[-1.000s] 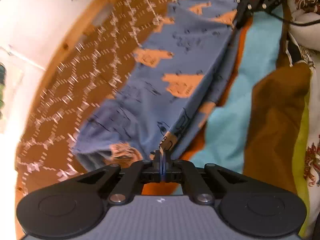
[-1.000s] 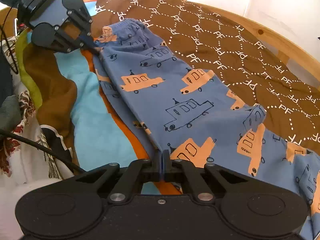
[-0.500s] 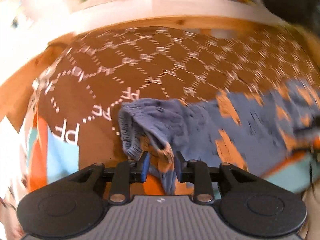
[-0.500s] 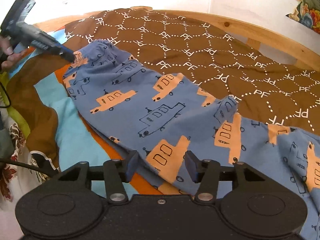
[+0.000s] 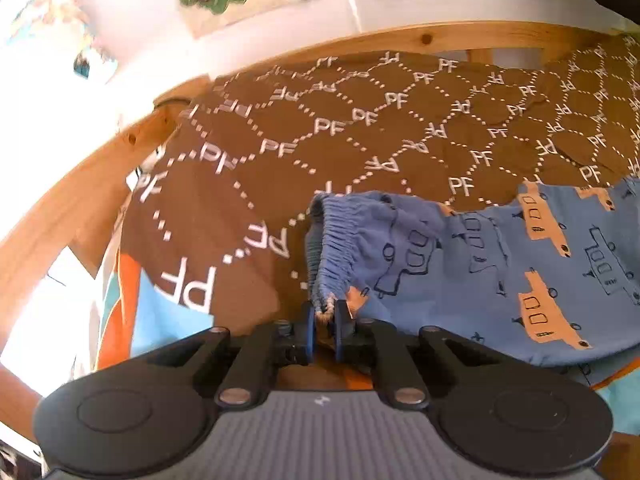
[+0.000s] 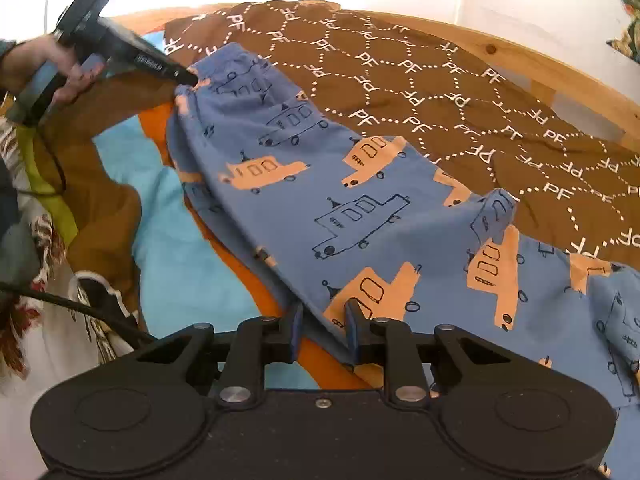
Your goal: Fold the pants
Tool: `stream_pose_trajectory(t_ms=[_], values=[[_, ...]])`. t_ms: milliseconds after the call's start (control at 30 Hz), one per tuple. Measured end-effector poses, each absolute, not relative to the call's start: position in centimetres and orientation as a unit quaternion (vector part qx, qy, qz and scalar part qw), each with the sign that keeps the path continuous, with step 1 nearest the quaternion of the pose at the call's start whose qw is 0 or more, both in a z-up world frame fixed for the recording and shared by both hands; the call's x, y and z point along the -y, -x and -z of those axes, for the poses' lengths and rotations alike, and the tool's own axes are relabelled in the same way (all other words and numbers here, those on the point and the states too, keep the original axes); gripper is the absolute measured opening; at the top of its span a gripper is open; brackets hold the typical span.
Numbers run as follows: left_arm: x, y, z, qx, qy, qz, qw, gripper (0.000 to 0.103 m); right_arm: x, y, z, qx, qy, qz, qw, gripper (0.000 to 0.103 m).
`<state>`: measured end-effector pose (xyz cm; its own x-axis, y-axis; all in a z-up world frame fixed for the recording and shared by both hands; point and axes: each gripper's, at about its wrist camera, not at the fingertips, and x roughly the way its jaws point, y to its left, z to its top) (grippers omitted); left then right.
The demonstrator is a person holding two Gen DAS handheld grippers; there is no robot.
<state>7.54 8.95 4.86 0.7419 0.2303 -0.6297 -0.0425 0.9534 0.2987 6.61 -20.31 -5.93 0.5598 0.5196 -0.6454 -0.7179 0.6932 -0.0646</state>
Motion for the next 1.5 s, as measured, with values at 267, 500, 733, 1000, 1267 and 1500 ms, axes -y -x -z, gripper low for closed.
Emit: stream_pose_trajectory(t_ms=[267,500,733,1000,1267,1500], values=[[-2.9,-4.7,-5.5,-0.317,-0.145,-0.03,0.937,0.072,25.9,-6.8,4.6,-0.312,0.072,-0.25,0.914,0.074],[7.0,-6.9,-3.2,-0.3,-0.182,0.173,0.92,0.082,33.3,-6.5,4.6,-0.321,-0.015,-0.076,0.944,0.075],[16.5,-10.1,0.1,-0.29,-0.174,0.297,0.893,0.078,39.1,-7.5,4.4,-0.316,-0.053,-0.009,0.947,0.068],[21.8,-10.2,2.6,-0.315,-0.198,0.358,0.856,0.061,42.4,-9.6,4.5,-0.319,-0.123,0.014,0.939,0.06],[22.5,-10.5,3.1,-0.323,-0.216,0.363,0.847,0.013,43.5,-10.5,4.7,-0.32,-0.159,0.019,0.934,0.037],[21.6,-11.1,2.2,-0.333,-0.192,0.362,0.849,0.002,43.8,-9.9,3.8,-0.304,-0.169,0.01,0.937,0.014]])
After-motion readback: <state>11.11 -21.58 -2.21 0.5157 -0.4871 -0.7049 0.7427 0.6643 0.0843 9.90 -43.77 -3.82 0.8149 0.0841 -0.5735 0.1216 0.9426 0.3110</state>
